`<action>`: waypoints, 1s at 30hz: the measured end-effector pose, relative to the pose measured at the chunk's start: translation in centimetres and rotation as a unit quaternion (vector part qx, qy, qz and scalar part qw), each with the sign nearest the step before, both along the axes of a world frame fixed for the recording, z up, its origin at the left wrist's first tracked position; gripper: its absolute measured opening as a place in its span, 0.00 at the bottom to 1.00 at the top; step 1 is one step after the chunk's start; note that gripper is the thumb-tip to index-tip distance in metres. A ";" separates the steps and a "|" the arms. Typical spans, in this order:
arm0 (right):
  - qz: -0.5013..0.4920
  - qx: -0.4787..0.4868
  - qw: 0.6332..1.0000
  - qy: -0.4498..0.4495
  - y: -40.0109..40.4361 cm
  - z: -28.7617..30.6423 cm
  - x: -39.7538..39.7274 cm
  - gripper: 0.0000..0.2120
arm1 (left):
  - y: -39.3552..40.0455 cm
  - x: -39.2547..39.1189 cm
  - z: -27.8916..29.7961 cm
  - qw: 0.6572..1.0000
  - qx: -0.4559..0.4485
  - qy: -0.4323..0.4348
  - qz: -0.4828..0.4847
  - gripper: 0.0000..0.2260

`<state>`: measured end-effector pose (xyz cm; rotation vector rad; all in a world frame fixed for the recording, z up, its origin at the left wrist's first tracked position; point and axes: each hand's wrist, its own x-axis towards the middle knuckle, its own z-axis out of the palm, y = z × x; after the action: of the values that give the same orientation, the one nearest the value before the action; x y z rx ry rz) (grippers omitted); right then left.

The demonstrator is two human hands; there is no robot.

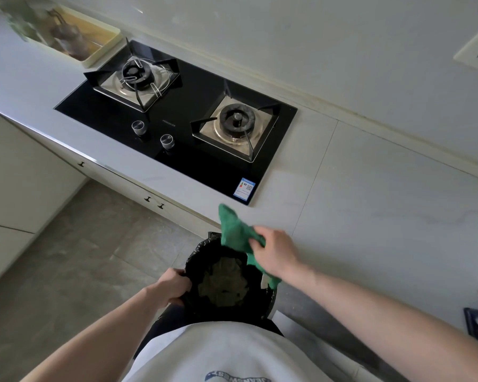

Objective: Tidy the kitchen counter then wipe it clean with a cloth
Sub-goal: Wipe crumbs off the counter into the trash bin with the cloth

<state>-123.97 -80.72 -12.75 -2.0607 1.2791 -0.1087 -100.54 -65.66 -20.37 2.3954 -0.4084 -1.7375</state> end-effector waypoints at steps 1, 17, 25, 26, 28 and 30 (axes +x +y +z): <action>-0.021 -0.016 1.000 -0.014 -1.2 0.4 -0.2 0.07 | 0.0 0.0 0.1 1.000 -0.002 0.002 0.003 0.16; 0.056 -0.056 0.989 0.125 -0.7 -3.3 3.3 0.16 | 0.0 0.0 1.4 1.000 0.004 0.000 0.009 0.14; 0.119 0.055 0.990 0.058 3.7 -2.5 1.7 0.13 | 0.0 0.3 1.5 1.000 0.008 -0.001 0.003 0.14; 0.110 0.050 0.992 0.046 3.3 -2.1 1.4 0.14 | 0.0 0.3 1.5 1.000 0.007 -0.004 0.002 0.14; 0.077 0.031 0.996 0.027 1.5 -1.3 0.8 0.16 | -0.1 0.3 1.5 1.000 0.008 -0.003 -0.002 0.14; 0.035 -0.003 0.999 0.014 -1.1 -0.8 0.5 0.16 | -0.1 0.3 1.5 1.000 0.011 0.004 -0.001 0.15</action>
<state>-123.47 -81.78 -13.51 -2.1164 1.2226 -0.0527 -100.29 -65.80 -18.85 2.4021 -0.3921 -1.7615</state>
